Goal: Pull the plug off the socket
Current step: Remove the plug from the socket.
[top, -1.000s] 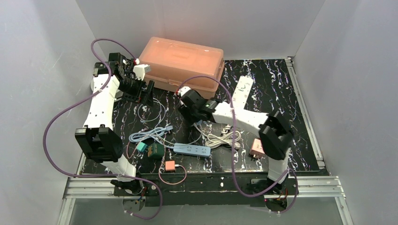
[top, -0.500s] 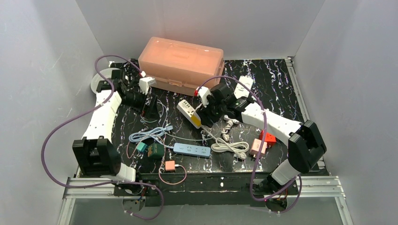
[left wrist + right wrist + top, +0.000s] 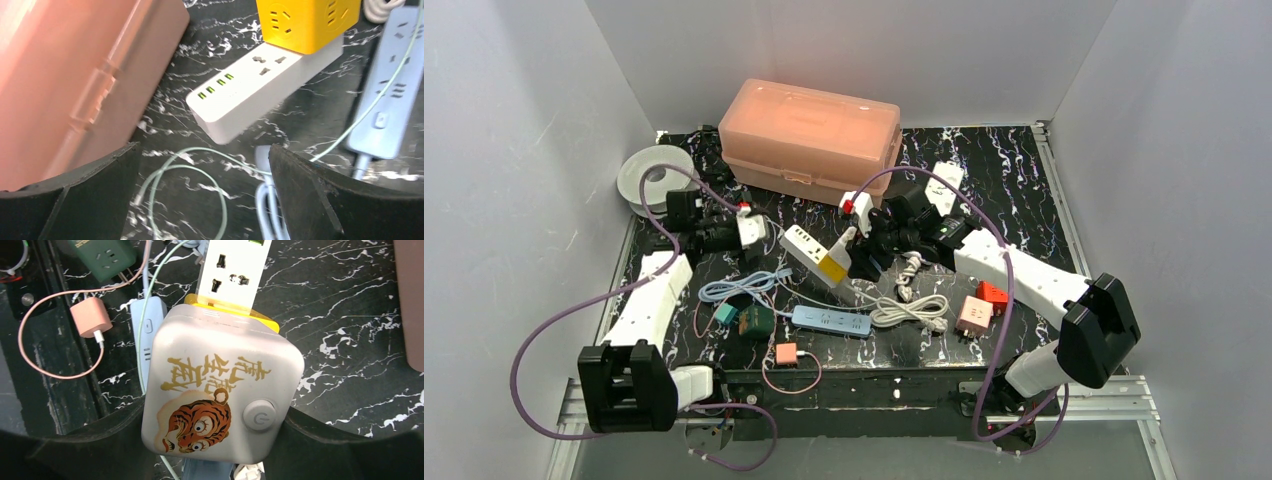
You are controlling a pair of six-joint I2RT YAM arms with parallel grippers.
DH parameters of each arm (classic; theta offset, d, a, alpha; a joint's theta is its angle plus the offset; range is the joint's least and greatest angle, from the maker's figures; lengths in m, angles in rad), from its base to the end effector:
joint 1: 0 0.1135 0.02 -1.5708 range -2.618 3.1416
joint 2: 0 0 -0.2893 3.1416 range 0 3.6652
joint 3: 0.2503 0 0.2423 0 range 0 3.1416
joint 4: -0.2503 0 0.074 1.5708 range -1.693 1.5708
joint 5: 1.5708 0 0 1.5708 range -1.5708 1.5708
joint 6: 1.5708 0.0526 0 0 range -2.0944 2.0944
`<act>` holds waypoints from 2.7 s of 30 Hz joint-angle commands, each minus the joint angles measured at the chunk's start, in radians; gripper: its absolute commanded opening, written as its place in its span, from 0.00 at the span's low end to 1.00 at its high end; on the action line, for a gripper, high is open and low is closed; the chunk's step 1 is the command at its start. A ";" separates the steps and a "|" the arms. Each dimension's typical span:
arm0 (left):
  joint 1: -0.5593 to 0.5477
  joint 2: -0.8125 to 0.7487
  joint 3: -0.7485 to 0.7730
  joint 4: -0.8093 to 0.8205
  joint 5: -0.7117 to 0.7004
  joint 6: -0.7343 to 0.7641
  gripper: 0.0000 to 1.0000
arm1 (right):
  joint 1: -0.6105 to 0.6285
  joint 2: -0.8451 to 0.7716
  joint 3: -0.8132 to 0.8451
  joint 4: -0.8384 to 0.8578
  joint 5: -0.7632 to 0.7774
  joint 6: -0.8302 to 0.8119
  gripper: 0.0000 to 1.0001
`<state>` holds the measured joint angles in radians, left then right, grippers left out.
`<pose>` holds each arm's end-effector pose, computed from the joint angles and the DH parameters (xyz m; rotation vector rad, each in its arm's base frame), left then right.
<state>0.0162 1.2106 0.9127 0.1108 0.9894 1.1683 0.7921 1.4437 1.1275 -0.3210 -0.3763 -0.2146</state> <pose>0.2618 -0.0397 0.3536 1.4046 0.9092 0.0228 0.2137 0.2441 0.3114 -1.2711 1.8619 0.7316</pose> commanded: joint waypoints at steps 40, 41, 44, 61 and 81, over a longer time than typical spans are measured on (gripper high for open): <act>-0.126 0.030 -0.060 -0.224 0.271 1.537 1.00 | -0.047 0.012 0.333 -0.214 -0.324 -0.111 0.44; -0.127 0.031 -0.065 -0.199 0.278 1.537 1.00 | -0.047 0.012 0.334 -0.214 -0.330 -0.109 0.43; -0.129 0.034 -0.076 -0.155 0.290 1.536 1.00 | -0.047 0.017 0.342 -0.219 -0.347 -0.104 0.43; -0.168 0.032 -0.067 -0.150 0.262 1.538 0.42 | -0.047 0.092 0.444 -0.281 -0.467 -0.066 0.42; -0.168 0.040 -0.154 0.373 0.193 1.165 0.00 | -0.047 0.021 0.369 -0.148 -0.452 0.060 0.83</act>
<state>-0.1452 1.2430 0.7891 0.2821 1.1564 2.0945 0.7261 1.5379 1.5024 -0.6033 -0.7280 -0.1986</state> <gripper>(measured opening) 0.625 0.822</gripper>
